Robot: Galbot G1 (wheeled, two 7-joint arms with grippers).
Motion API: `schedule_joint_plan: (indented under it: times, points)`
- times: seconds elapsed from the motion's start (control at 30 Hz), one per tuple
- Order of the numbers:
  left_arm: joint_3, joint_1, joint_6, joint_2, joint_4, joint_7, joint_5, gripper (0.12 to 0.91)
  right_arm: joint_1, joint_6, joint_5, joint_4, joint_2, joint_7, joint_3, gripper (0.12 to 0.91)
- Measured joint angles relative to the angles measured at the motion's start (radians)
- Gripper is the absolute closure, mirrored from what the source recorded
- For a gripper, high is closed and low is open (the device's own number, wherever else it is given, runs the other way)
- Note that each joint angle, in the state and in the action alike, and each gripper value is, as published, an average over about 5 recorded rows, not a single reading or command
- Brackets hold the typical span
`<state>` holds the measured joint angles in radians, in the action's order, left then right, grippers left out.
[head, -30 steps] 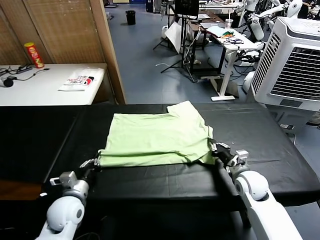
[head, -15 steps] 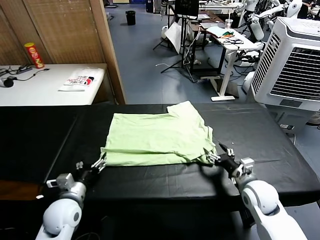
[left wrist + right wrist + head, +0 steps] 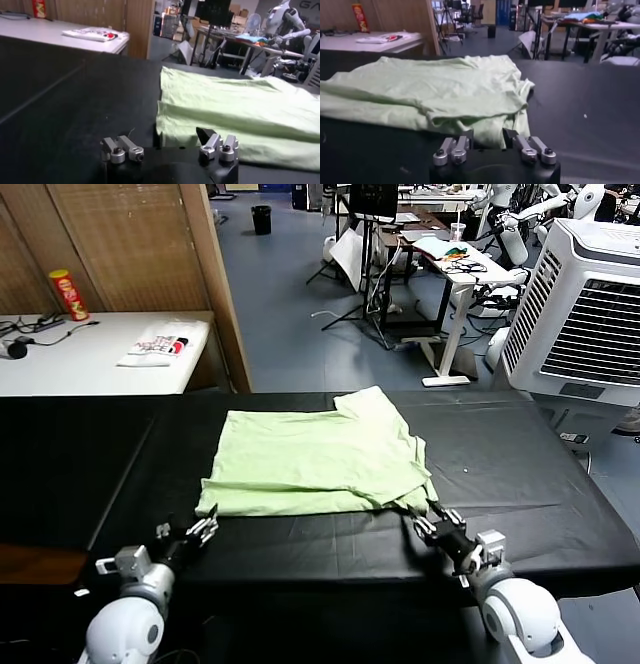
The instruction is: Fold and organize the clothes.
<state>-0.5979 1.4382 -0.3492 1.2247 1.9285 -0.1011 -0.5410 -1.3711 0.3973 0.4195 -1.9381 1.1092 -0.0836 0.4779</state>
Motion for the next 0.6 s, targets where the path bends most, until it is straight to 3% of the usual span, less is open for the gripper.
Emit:
schedule_joint_plan:
  times: [0.1, 0.27, 0.6]
  points:
    - [0.000, -0.002, 0.000, 0.000, -0.010, 0.000, 0.000, 0.314, 0.004, -0.001, 0.001, 0.010, 0.001, -0.002, 0.000, 0.675]
    - [0.000, -0.004, 0.001, -0.002, -0.020, 0.003, -0.002, 0.364, 0.003, -0.002, 0.004, 0.015, 0.000, 0.002, 0.000, 0.859]
    - [0.005, 0.014, -0.022, -0.023, 0.003, -0.005, 0.007, 0.857, -0.029, 0.093, 0.058, -0.060, -0.042, 0.055, 0.027, 0.903]
